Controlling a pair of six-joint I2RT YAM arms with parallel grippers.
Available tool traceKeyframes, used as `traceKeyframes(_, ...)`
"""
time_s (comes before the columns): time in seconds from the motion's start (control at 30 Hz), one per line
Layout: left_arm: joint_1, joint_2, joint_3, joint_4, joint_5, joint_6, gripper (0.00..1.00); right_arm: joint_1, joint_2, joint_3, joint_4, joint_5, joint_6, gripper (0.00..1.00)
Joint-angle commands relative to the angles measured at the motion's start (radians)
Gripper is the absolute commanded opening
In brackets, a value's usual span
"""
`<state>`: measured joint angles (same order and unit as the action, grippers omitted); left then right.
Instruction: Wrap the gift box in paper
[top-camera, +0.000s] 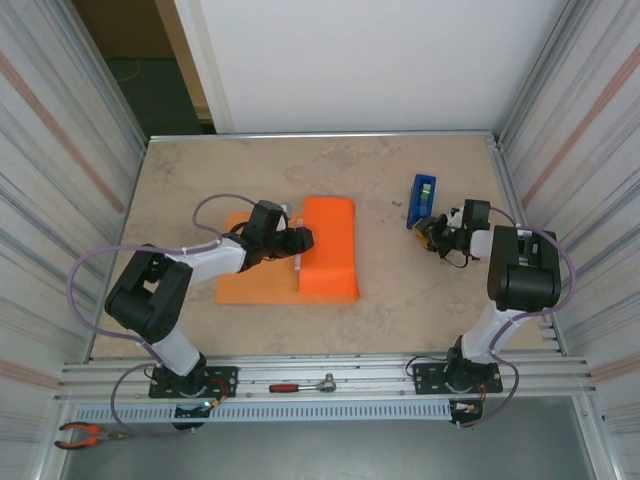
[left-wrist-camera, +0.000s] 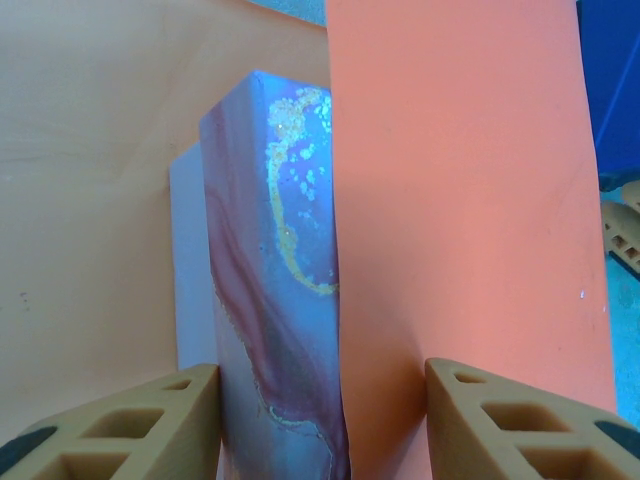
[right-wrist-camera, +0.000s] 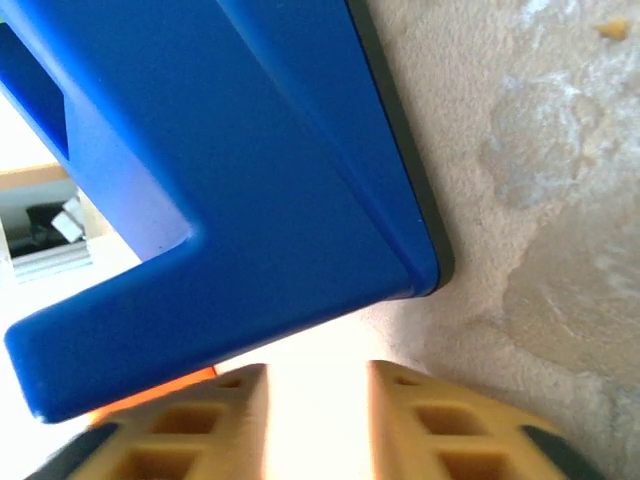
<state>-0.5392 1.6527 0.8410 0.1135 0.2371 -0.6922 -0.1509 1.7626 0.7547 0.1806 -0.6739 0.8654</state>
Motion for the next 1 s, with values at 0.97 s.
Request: traceKeyframes(0.97, -0.008, 0.002, -0.041, -0.145, -0.061, 0.029, 0.51, -0.022, -0.304, 0.005, -0.225, -0.052, -0.103, 0.19)
